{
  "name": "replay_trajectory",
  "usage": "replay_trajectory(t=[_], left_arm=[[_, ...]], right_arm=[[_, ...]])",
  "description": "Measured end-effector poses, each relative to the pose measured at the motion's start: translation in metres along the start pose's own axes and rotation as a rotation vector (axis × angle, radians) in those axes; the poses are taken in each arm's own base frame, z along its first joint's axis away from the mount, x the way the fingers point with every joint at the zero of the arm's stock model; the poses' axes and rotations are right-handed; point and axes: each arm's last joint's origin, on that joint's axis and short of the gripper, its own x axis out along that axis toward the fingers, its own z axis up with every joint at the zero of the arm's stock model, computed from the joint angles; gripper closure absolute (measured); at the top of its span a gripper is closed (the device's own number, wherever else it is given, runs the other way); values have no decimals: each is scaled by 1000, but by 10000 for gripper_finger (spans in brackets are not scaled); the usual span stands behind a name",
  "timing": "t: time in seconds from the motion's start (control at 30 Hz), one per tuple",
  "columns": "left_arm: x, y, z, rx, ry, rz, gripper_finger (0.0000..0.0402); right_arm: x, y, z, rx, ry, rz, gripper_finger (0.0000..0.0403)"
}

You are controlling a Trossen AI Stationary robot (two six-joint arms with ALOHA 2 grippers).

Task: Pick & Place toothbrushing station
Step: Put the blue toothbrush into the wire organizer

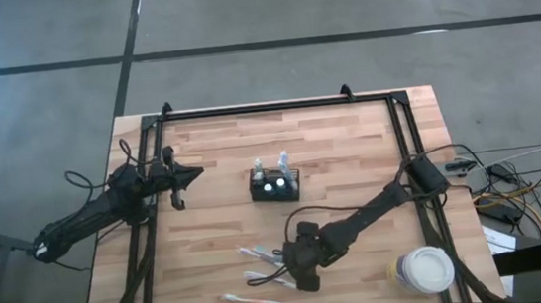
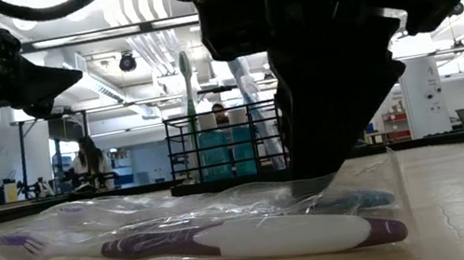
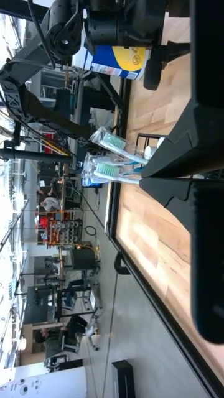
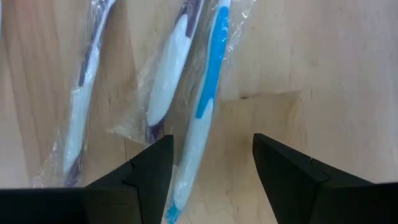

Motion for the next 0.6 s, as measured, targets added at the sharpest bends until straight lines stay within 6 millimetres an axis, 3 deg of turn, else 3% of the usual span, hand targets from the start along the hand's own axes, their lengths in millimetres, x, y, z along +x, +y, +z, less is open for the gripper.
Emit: replay_trajectory(t=[0.2,0.6], left_arm=[[0,0,0,-2,0,0,392],[0,0,0,-2,-1,-1,392]], right_arm=[[3,-3,-4,-3,16,-9,212],[-2,-12,-4,-19,56,-41,382]])
